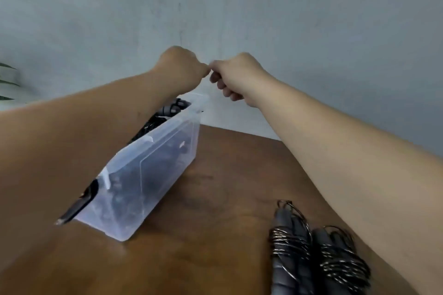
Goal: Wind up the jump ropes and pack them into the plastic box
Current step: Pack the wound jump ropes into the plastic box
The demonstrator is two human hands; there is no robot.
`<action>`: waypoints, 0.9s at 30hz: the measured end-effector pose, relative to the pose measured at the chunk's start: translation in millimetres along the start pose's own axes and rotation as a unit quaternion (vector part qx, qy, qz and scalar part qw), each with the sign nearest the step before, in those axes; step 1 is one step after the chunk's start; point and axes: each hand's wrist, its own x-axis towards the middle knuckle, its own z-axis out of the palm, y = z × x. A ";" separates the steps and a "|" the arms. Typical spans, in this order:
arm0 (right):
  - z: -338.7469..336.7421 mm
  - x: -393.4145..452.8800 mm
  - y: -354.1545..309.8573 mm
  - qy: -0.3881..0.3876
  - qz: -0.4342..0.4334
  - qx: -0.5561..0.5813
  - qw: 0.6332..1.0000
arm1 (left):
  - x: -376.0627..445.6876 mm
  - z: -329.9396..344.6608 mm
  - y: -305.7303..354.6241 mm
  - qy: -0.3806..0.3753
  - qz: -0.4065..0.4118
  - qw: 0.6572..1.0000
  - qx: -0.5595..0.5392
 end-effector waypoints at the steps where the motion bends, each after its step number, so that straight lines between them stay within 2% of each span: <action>1: -17.3 -14.2 11.2 0.002 0.016 -0.009 1.000 | -15.1 13.9 12.8 -0.009 0.025 1.000 -0.006; 8: -95.3 -99.7 112.5 0.015 0.125 -0.084 0.988 | -120.3 116.6 77.7 -0.202 0.061 0.976 0.046; 11: -113.7 -133.3 152.9 -0.019 0.162 -0.148 0.975 | -157.5 149.3 89.3 -0.267 0.052 0.957 0.104; 13: -123.4 -154.3 171.6 -0.054 0.196 -0.167 0.965 | -172.0 165.7 94.0 -0.309 0.018 0.942 0.132; 16: -130.0 -187.5 189.9 -0.109 0.282 -0.174 0.937 | -197.4 178.5 103.2 -0.404 -0.045 0.891 0.200; 18: -128.0 -201.3 201.3 -0.145 0.319 -0.156 0.924 | -210.0 184.8 106.8 -0.422 -0.051 0.876 0.228; 21: -122.0 -214.6 215.9 -0.175 0.357 -0.054 0.916 | -228.5 185.6 113.4 -0.398 -0.017 0.875 0.275; 24: -116.5 -222.3 221.7 -0.162 0.354 0.025 0.921 | -238.6 182.9 120.1 -0.381 -0.011 0.869 0.316; 27: -116.1 -227.9 220.9 -0.148 0.354 0.062 0.922 | -239.0 181.7 121.0 -0.402 -0.020 0.856 0.325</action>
